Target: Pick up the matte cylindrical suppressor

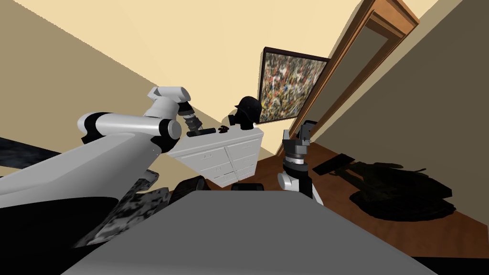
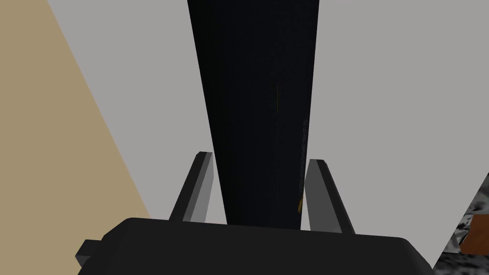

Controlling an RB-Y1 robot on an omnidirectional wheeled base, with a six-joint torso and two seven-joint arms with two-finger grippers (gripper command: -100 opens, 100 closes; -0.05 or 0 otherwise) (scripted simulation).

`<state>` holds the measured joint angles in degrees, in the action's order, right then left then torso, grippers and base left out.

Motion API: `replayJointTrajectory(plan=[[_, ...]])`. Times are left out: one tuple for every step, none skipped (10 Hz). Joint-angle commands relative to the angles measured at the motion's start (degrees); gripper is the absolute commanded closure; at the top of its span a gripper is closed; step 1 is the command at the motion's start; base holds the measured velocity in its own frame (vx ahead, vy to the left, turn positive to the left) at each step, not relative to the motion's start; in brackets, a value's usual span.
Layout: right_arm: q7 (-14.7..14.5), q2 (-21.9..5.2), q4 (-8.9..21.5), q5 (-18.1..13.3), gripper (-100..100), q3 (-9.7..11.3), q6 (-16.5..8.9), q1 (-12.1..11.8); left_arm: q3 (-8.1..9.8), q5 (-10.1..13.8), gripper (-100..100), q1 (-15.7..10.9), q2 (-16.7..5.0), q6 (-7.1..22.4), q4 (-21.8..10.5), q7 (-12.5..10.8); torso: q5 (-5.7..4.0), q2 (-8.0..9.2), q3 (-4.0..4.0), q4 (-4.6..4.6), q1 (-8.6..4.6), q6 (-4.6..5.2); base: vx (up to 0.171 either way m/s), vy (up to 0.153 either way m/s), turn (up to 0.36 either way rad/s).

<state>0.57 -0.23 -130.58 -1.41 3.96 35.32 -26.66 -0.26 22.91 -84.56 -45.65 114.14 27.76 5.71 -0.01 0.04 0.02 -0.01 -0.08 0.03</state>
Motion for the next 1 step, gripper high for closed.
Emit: replayJointTrajectory(plan=[[0.0, 0.0, 0.0, 0.0, 0, 0.0, 0.0, 0.0, 0.0, 0.0, 0, 0.0, 0.0, 0.0, 0.0, 0.0, 0.0, 0.0, 0.0, 0.0, 0.0, 0.0, 0.0, 0.0, 0.0]])
